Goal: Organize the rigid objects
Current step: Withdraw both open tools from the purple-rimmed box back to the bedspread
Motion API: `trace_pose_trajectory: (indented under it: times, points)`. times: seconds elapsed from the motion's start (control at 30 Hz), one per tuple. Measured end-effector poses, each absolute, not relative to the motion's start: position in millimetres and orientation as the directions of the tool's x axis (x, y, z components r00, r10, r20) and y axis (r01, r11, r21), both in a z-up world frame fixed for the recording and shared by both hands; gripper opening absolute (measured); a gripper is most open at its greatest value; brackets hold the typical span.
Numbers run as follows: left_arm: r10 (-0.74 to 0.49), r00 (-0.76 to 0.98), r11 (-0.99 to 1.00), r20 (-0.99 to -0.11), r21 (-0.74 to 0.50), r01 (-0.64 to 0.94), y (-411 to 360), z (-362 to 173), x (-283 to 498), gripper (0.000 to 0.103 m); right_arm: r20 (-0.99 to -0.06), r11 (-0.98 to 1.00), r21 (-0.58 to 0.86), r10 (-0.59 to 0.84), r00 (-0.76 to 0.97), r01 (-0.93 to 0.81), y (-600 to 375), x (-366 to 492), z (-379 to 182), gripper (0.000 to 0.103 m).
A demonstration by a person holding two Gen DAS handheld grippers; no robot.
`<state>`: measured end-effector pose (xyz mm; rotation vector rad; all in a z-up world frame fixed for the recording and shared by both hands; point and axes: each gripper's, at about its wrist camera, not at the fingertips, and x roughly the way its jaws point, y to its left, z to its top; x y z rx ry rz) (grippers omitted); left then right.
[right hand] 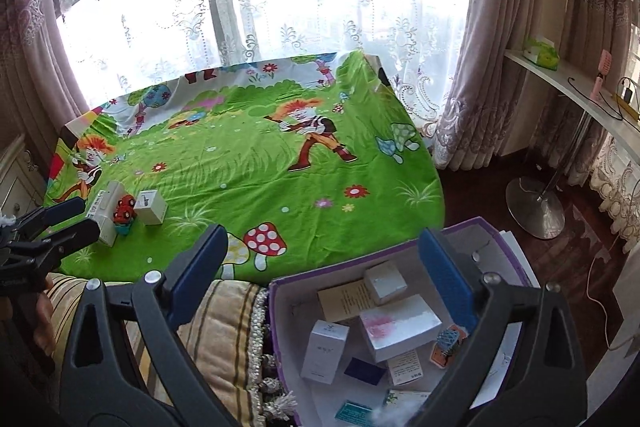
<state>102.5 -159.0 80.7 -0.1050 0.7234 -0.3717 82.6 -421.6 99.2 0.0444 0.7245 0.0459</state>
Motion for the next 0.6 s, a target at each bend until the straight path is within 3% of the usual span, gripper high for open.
trace_pose_trajectory:
  times: [0.33,0.6]
  points:
    - [-0.21,0.719,0.976,-0.662,-0.178,0.121,-70,73,125,0.094,-0.682,0.989,0.082,0.148,0.716,-0.127,-363,115,99,0.097]
    - [-0.162,0.683,0.981,-0.712,-0.192,0.032,-23,66,151,0.094,-0.696,0.977,0.119,0.21,0.686,-0.178,-316,152,109,0.097]
